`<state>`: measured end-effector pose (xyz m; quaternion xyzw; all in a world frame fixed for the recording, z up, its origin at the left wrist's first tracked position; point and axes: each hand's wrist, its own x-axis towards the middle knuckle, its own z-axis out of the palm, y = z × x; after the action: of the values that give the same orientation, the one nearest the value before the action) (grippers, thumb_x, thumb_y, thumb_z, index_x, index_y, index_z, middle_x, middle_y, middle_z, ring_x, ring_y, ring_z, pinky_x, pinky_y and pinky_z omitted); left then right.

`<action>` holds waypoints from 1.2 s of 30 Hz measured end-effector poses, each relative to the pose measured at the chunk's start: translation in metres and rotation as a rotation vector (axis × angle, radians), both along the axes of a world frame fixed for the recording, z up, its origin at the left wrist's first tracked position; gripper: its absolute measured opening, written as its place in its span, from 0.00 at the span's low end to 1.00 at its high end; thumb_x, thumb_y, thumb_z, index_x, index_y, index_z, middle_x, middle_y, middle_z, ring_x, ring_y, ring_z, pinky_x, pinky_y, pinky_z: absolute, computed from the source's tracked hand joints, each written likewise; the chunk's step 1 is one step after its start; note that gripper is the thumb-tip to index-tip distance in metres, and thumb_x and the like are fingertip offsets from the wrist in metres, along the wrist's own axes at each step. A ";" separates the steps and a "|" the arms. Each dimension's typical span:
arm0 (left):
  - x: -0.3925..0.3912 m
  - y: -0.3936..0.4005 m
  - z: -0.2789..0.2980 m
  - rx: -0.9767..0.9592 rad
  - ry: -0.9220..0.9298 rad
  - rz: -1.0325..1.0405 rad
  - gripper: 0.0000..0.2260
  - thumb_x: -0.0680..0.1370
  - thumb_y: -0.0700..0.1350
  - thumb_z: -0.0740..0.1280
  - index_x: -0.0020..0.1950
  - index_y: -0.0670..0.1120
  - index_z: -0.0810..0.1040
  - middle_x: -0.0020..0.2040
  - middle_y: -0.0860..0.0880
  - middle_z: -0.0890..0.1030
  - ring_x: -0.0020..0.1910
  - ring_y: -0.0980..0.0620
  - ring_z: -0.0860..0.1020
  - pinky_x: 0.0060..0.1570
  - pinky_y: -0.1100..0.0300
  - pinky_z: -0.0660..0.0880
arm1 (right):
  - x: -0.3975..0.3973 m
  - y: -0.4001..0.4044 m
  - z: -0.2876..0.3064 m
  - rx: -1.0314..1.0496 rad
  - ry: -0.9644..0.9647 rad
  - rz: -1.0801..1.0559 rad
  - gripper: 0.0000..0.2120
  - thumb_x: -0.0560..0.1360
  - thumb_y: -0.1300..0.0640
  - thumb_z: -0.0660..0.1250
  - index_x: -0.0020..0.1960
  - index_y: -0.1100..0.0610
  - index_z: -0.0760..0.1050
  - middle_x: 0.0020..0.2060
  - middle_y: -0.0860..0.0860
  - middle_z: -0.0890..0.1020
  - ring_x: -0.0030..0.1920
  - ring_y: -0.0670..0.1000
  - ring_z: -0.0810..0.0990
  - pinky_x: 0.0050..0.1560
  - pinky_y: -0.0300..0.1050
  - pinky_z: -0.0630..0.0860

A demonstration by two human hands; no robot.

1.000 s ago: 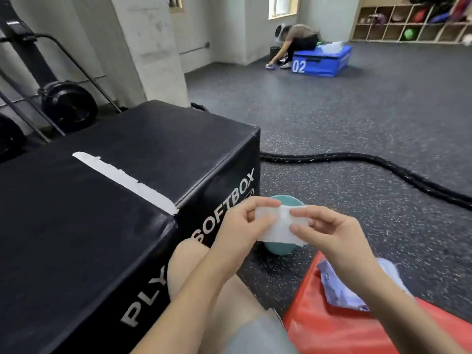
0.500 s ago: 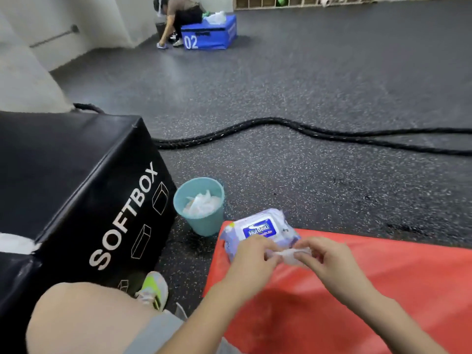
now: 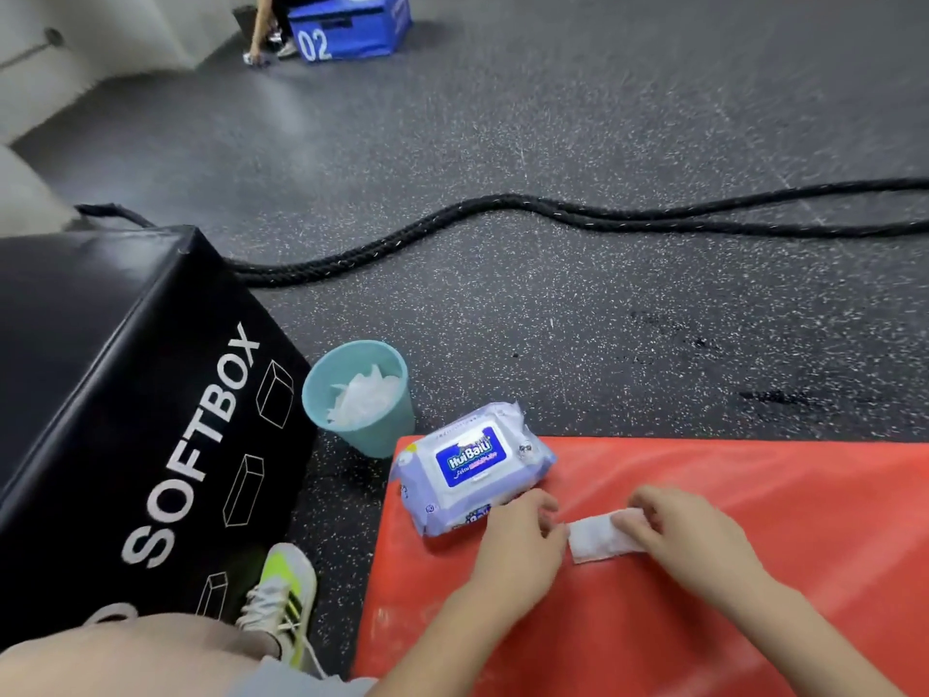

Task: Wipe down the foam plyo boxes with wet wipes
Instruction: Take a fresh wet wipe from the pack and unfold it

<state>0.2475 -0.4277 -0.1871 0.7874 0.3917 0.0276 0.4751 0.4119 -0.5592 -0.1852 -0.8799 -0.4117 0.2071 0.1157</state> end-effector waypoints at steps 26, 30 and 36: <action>-0.058 0.087 0.000 0.513 0.015 0.073 0.15 0.78 0.49 0.69 0.65 0.49 0.79 0.57 0.49 0.82 0.59 0.45 0.76 0.61 0.50 0.69 | -0.036 0.153 -0.031 0.593 -0.011 0.633 0.12 0.75 0.50 0.67 0.53 0.51 0.86 0.50 0.47 0.85 0.49 0.46 0.79 0.52 0.40 0.75; -0.054 0.094 0.002 0.465 -0.028 0.087 0.13 0.76 0.48 0.71 0.60 0.51 0.80 0.54 0.51 0.81 0.54 0.49 0.77 0.57 0.51 0.73 | -0.038 0.157 -0.018 0.637 -0.092 0.633 0.14 0.77 0.47 0.62 0.51 0.51 0.85 0.42 0.48 0.81 0.45 0.45 0.74 0.49 0.39 0.69; -0.046 0.106 0.017 0.268 -0.080 0.473 0.04 0.76 0.48 0.69 0.44 0.52 0.75 0.40 0.54 0.80 0.39 0.56 0.78 0.42 0.57 0.74 | -0.043 0.173 0.000 0.697 -0.048 0.196 0.11 0.75 0.49 0.73 0.53 0.54 0.82 0.47 0.48 0.85 0.49 0.51 0.78 0.54 0.49 0.73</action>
<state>0.2013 -0.3215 -0.1697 0.7283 0.5385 0.2204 0.3620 0.3688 -0.3858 -0.1853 -0.7487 -0.5425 0.0436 0.3785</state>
